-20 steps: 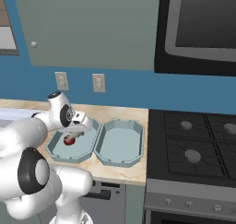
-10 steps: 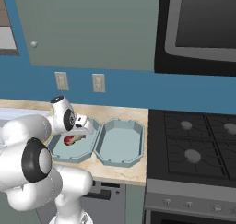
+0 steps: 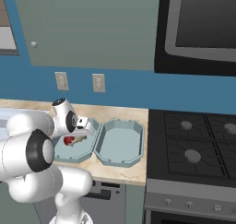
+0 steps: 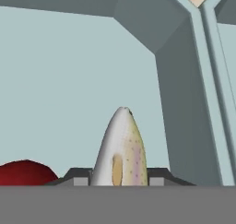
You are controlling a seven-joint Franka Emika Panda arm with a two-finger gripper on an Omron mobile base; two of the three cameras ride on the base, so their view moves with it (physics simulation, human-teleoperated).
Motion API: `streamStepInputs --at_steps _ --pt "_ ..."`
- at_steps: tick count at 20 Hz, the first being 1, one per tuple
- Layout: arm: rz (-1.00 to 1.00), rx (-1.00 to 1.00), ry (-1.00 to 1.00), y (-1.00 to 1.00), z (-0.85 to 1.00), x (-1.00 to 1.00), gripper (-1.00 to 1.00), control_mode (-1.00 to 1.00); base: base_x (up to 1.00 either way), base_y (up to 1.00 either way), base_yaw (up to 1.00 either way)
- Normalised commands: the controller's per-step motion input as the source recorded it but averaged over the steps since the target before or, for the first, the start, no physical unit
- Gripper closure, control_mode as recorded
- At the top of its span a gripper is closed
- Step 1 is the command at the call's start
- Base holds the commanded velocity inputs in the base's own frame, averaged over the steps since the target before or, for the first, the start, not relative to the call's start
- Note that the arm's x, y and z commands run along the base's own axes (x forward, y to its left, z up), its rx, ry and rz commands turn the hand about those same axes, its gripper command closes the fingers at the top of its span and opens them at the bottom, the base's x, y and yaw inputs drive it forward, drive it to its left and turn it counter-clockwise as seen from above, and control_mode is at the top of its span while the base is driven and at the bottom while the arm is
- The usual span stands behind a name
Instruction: Place one tomato and one fish in each tupperware on the nearby counter, to pack two identical lunches.
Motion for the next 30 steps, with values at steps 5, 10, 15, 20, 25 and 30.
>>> streamStepInputs --at_steps 5,10,15,20,25,30 --pt "0.01 0.0 0.0 0.0 -0.2 0.02 1.0 -1.0 0.0 0.0 0.0" --pt "0.01 0.0 0.0 0.0 -0.27 0.0 1.0 -1.0 0.0 0.0 0.0" --pt "0.02 -0.01 0.0 0.0 -0.38 -0.1 -1.0 -1.0 0.0 0.0 0.0" --pt "0.0 0.0 -0.1 0.0 -0.1 -0.7 -1.0 -1.0 0.0 0.0 0.0" --pt "0.0 0.0 -0.21 -0.02 0.06 -0.99 -1.0 -1.0 0.0 0.0 0.0" --pt "0.0 0.0 -0.16 -0.4 0.63 -0.73 -1.0 -1.0 0.0 0.0 0.0"
